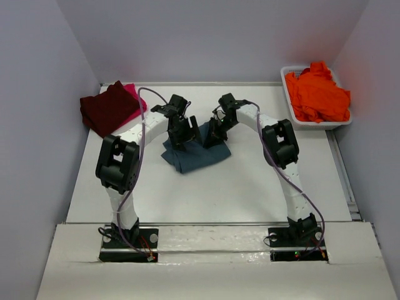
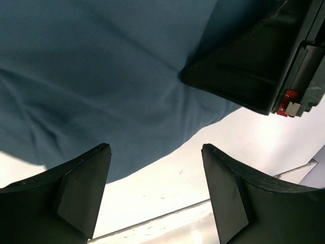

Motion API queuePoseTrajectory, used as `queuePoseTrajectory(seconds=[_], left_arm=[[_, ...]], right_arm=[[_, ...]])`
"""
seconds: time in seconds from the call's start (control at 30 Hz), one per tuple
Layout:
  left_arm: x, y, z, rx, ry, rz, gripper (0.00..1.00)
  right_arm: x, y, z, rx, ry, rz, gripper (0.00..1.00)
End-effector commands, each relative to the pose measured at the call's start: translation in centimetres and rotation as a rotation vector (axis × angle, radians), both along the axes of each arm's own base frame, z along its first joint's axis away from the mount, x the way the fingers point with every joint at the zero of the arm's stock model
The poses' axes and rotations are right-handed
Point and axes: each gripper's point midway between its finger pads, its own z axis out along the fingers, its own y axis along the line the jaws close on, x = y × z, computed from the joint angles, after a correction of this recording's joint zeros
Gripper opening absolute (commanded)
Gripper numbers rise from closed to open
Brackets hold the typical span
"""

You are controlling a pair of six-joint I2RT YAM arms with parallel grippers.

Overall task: Fold and stack the t-shirts
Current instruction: Fold the tshirt

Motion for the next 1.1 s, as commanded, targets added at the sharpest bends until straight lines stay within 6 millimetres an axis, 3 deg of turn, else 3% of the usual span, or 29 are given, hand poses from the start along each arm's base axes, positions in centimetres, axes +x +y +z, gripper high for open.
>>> queuePoseTrajectory(seconds=[0.0,0.2,0.33,0.53,0.7,0.87,1.07], left_arm=[[-0.1,-0.7,-1.5,-0.03,0.031,0.0,0.83],[-2.1,-0.7,-6.3,-0.026,0.163,-0.006,0.83],[-2.6,-0.1,-7.9,0.006,0.188,0.005,0.83],[-3.0,0.8,-8.1,0.044,0.183,0.018,0.83],[-3.8,1.2,-8.2,0.058,0.197,0.008,0.83],[-4.3,2.1,-7.8,0.066,0.192,0.011,0.83],[-4.5,2.8,-7.0,0.075,0.18,0.017,0.83]], right_arm=[[2.3,0.9,0.7,0.038,-0.064,-0.014,0.24],[3.0,0.7,-0.3,0.029,-0.058,-0.025,0.23],[3.3,0.1,-0.3,0.018,-0.064,-0.035,0.23],[4.3,-1.7,-1.1,-0.003,-0.063,-0.071,0.23],[6.2,-4.1,-1.5,-0.011,-0.06,-0.131,0.23],[7.5,-4.8,-1.2,-0.007,-0.071,-0.148,0.23],[7.5,-4.6,-1.4,0.004,-0.061,-0.148,0.23]])
